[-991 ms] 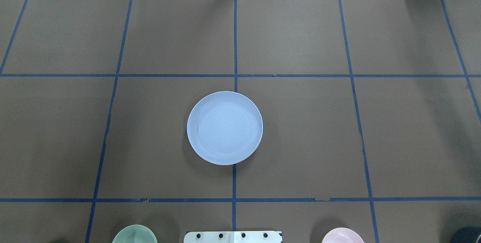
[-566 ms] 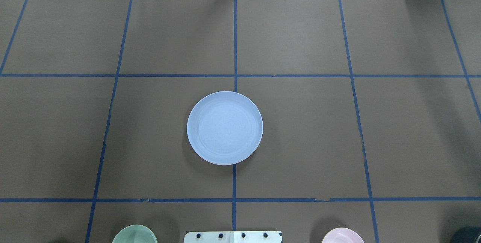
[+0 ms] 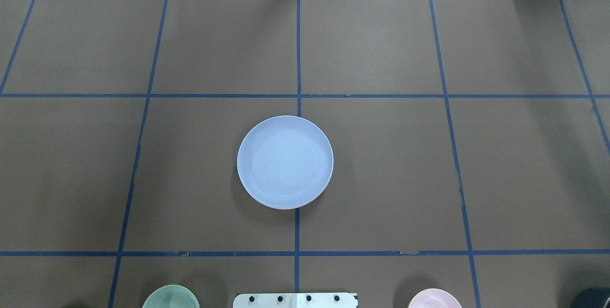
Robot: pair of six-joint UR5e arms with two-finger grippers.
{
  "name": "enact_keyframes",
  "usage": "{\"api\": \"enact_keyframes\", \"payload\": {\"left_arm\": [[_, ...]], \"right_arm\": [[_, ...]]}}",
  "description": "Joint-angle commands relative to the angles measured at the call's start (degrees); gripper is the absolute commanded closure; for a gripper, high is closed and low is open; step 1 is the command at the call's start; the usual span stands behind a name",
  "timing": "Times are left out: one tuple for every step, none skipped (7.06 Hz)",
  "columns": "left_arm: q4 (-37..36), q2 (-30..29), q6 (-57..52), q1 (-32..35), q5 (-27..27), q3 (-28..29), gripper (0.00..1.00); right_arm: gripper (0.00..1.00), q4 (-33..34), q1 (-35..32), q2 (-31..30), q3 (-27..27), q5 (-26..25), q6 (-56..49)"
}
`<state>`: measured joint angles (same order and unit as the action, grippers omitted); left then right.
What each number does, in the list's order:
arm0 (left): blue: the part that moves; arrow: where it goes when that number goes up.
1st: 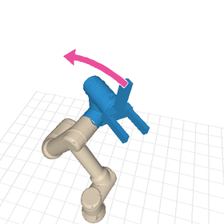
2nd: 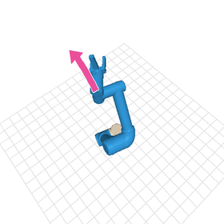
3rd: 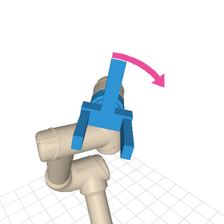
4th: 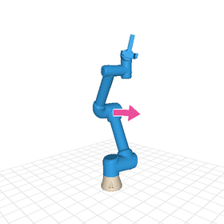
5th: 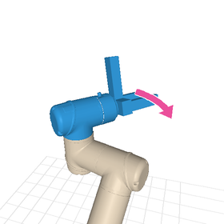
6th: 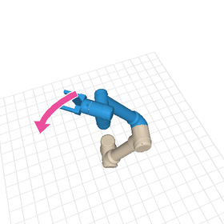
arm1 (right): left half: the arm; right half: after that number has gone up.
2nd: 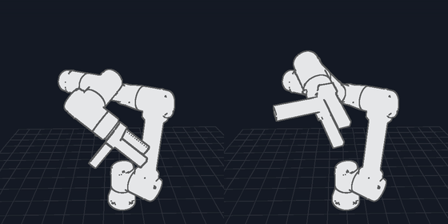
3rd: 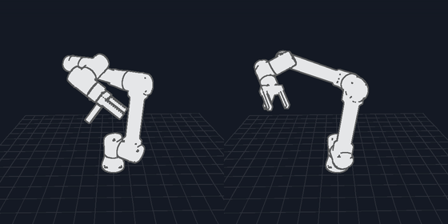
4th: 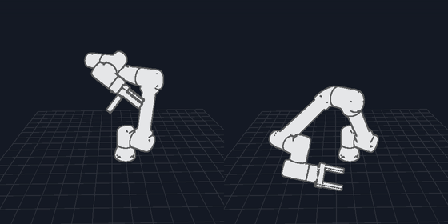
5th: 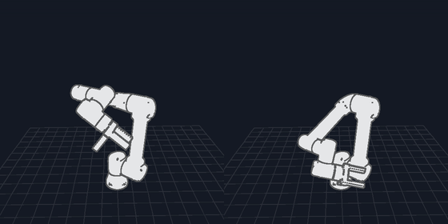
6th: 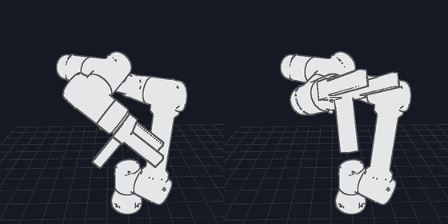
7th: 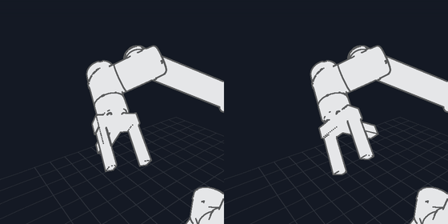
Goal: Stack three plates with pink and blue
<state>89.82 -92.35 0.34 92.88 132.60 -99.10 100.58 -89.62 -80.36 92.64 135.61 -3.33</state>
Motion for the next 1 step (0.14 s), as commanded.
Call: {"api": "enact_keyframes", "payload": {"left_arm": [[2.4,0.2,0.0,-0.3,0.1,0.7,0.00]], "right_arm": [[0.00,0.0,0.8,-0.1,-0.2,0.0,0.2]]}}
